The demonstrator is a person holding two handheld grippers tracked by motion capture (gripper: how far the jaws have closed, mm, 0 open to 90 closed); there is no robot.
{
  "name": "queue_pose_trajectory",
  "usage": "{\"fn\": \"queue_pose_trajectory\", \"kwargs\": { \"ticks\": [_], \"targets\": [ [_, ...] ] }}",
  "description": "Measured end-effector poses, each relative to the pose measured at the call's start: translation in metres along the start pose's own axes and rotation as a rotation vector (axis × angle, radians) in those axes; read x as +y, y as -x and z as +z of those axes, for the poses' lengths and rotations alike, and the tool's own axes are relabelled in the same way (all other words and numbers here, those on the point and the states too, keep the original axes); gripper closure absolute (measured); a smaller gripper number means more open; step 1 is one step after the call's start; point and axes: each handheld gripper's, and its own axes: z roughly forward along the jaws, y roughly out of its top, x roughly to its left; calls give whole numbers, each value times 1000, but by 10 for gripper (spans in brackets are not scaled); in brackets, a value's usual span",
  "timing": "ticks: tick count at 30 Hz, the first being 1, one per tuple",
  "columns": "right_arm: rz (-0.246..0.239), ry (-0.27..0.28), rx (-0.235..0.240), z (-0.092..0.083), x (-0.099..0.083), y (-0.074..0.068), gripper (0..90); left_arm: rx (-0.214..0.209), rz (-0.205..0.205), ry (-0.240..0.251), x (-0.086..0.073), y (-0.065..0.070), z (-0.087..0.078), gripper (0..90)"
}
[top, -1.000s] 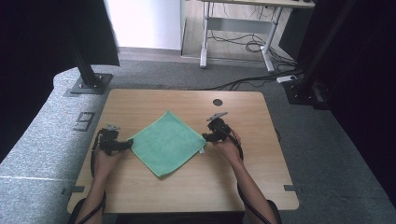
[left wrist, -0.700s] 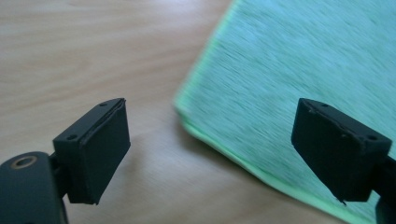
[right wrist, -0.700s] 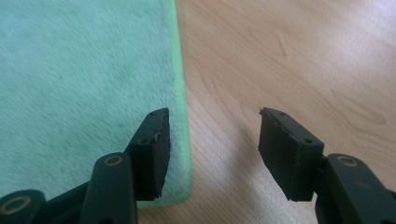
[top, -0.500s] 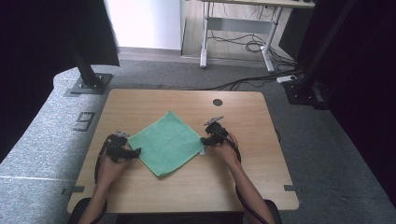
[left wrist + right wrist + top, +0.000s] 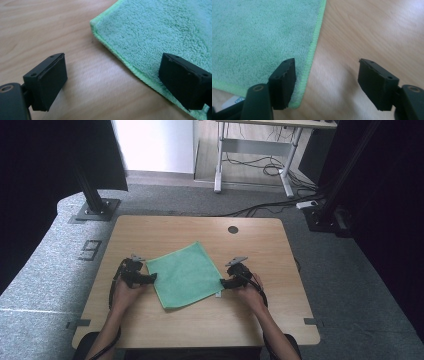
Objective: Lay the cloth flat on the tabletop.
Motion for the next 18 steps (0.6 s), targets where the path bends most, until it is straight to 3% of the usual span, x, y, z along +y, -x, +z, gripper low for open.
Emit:
{"fn": "queue_pose_trajectory", "kwargs": {
  "ticks": [6,18],
  "targets": [
    [26,19,5,-9,-14,-2,283,-21,22,6,12,1,11,82],
    [8,23,7,-29,-37,-15,283,-61,69,2,45,8,38,78]
  ]
}}
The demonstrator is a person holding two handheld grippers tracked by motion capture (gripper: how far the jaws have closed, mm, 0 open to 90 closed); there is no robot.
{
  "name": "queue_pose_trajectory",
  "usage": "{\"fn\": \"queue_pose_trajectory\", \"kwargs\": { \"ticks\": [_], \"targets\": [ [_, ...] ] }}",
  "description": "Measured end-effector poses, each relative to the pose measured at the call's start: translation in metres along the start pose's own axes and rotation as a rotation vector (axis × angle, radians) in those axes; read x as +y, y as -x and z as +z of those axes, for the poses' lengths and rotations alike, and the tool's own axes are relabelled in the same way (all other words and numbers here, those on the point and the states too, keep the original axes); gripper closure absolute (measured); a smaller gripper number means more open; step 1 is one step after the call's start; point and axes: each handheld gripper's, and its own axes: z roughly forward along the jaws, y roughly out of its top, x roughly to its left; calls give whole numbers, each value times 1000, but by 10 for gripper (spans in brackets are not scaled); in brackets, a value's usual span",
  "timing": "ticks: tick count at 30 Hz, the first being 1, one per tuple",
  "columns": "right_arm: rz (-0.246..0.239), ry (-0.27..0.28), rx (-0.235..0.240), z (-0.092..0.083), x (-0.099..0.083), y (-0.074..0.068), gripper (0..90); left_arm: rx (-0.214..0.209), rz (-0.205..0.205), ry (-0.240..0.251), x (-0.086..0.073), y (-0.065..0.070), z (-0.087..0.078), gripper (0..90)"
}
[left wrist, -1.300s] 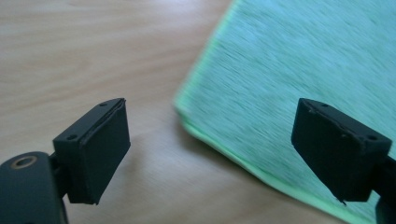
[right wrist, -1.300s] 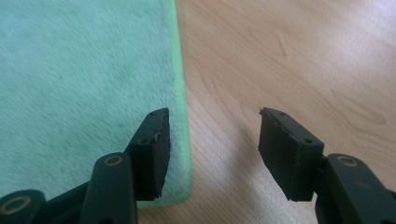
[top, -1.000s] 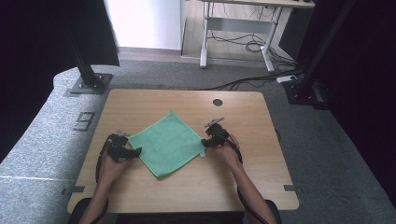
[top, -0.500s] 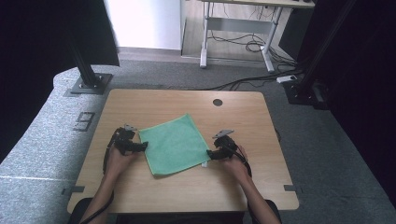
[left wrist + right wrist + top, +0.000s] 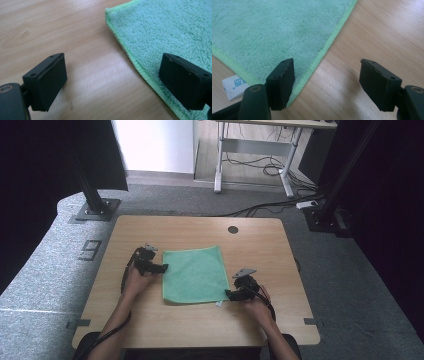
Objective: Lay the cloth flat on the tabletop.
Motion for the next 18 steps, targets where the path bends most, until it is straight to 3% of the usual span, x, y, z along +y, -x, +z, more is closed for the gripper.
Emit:
{"fn": "queue_pose_trajectory", "kwargs": {
  "ticks": [11,18],
  "targets": [
    [10,3,1,-10,-12,-5,282,-25,26,9,19,8,18,69],
    [33,11,6,-11,-16,-4,273,-19,21,-4,21,12,14,93]
  ]
}}
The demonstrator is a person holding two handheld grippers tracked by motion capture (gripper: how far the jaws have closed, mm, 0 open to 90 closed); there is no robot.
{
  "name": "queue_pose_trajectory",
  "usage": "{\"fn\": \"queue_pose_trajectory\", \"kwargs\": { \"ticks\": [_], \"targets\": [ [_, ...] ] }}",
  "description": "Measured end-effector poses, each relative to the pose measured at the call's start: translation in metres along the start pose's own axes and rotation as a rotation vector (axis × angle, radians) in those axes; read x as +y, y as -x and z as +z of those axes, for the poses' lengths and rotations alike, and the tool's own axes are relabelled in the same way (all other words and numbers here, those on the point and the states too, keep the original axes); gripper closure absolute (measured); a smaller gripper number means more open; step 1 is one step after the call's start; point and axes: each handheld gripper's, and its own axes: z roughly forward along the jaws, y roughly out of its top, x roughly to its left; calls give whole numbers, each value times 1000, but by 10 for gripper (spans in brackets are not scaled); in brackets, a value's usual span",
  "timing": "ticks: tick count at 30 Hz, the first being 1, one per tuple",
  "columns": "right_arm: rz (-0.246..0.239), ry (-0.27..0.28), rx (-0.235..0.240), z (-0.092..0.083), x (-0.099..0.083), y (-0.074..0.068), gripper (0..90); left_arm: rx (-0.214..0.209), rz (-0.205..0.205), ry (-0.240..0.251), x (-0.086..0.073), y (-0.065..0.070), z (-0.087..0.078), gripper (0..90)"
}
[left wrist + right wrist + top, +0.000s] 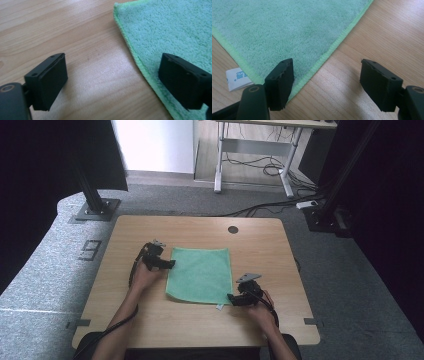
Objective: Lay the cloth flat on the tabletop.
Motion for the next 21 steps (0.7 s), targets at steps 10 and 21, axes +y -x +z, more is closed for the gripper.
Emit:
{"fn": "queue_pose_trajectory", "kwargs": {
  "ticks": [10,21],
  "targets": [
    [24,8,-3,0,-2,0,261,-61,65,-21,-33,34,-31,94],
    [55,11,-9,0,-3,0,250,-76,85,-38,-80,56,-68,89]
  ]
}}
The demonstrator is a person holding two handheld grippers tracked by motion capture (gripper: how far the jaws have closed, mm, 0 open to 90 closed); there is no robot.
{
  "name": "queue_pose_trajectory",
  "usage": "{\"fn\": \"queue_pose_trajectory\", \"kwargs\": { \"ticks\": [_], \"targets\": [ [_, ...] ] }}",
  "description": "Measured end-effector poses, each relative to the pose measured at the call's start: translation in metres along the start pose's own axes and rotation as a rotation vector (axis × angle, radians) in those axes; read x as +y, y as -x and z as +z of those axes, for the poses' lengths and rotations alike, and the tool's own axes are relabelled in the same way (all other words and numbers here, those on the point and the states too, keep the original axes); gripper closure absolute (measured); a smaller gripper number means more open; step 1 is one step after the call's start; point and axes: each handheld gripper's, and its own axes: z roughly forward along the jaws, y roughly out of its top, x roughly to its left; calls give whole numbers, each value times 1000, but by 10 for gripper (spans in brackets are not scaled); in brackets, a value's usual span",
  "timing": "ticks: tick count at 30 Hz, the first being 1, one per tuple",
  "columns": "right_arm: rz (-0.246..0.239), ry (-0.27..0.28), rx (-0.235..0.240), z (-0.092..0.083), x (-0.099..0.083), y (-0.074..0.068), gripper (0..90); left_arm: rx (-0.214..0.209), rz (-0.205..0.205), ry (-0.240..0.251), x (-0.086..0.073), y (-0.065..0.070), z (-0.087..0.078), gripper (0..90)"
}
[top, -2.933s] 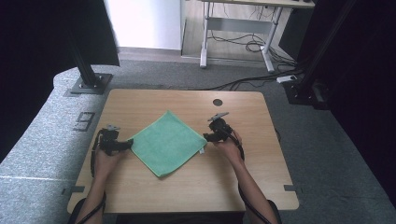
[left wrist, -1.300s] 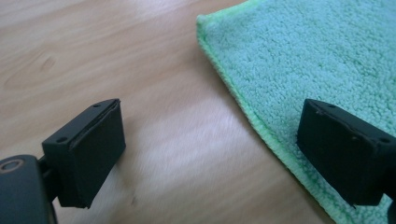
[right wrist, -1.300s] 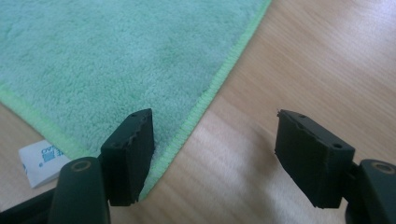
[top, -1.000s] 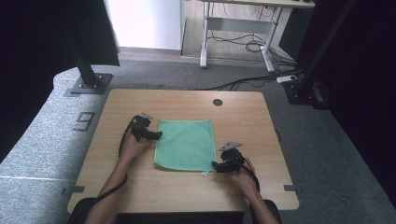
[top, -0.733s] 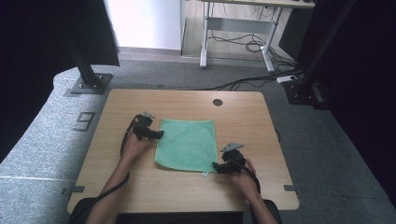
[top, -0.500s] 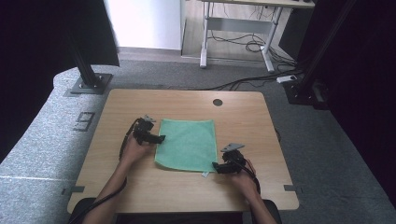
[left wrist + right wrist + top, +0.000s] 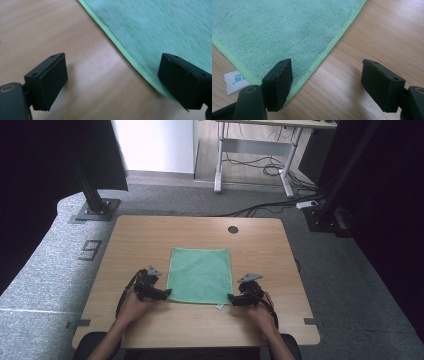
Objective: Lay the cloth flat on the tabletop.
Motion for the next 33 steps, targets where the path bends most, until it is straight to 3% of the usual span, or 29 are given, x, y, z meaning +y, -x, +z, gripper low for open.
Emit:
{"fn": "queue_pose_trajectory", "kwargs": {
  "ticks": [8,23,26,29,33],
  "targets": [
    [21,11,2,0,-2,1,249,10,-4,23,-15,9,-8,91],
    [17,20,11,1,-3,2,238,21,-14,50,-19,12,-8,95],
    [17,30,24,1,-4,4,238,-3,-3,51,-19,12,-10,91],
    [48,51,61,-4,-3,7,223,-11,8,78,-17,14,-17,74],
    [23,62,45,-14,-3,6,200,-13,28,105,-18,12,-28,42]
  ]
}}
